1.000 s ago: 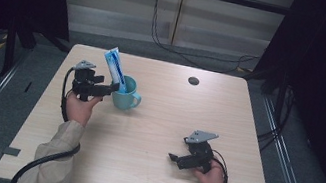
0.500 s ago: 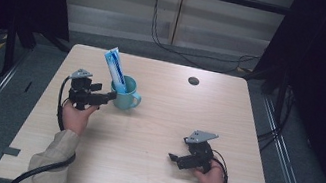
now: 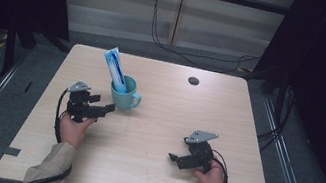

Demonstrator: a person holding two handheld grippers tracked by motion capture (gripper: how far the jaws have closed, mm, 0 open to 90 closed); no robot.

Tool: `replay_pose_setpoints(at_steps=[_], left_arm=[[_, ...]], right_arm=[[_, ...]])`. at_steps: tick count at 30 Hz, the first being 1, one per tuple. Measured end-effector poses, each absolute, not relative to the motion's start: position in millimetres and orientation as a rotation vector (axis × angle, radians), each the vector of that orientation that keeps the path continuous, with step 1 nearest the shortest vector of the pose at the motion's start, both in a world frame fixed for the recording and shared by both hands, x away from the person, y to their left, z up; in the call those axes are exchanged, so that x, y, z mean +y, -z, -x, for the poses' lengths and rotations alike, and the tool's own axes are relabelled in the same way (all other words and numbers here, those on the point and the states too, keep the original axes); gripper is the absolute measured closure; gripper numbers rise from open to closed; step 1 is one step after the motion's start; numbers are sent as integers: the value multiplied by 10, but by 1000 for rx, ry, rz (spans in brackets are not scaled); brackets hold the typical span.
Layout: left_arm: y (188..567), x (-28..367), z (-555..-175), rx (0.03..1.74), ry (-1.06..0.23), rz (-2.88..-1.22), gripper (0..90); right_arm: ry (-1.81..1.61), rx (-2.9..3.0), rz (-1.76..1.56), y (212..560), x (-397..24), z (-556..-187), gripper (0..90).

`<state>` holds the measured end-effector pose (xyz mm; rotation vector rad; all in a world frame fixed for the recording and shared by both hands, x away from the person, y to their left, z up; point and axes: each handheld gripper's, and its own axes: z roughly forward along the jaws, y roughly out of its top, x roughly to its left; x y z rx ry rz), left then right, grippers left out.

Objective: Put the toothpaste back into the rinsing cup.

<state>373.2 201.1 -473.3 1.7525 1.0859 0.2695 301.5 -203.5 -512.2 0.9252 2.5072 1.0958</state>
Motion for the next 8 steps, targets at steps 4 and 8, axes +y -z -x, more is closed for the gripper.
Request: replay_pose_setpoints(at_steps=[4, 8], left_arm=[[4803, 1992, -3653, 1076, -285, -1793, 176], [4885, 1964, -3580, 1067, -284, -1836, 170]], right_arm=[[-1096, 2507, -926, 5122, -2035, -3015, 140], [-1096, 2507, -925, 5122, -2035, -3015, 140]])
